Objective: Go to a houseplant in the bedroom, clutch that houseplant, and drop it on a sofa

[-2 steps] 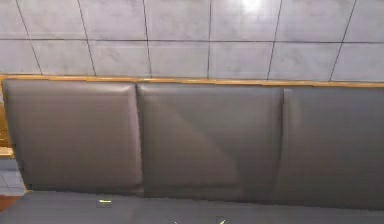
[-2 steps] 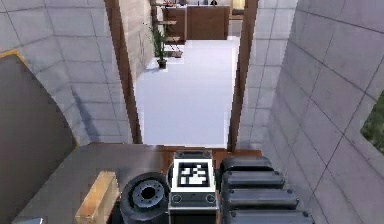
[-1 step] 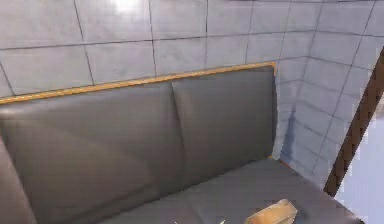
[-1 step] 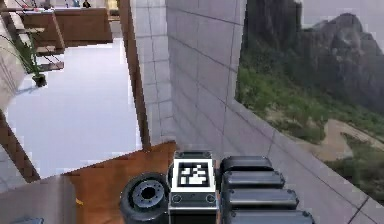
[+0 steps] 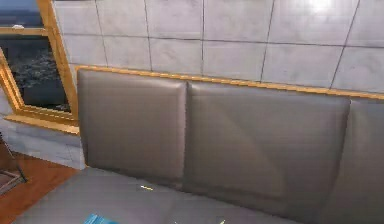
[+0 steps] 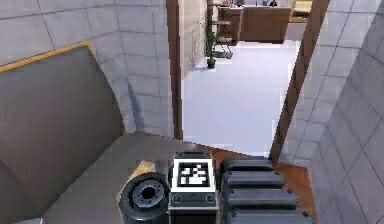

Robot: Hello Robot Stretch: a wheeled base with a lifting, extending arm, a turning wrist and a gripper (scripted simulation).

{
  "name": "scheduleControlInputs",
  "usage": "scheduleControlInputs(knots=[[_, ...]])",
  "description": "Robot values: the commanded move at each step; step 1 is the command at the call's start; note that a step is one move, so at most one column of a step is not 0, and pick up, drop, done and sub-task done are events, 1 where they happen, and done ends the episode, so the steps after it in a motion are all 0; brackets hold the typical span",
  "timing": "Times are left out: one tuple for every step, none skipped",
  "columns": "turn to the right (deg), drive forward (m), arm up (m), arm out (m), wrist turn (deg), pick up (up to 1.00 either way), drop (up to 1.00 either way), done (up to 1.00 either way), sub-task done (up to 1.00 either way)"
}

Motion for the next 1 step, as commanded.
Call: scheduleControlInputs(knots=[[-45.0,0.0,0.0,0.0,0.0,0.0,0.0,0.0,0.0]])
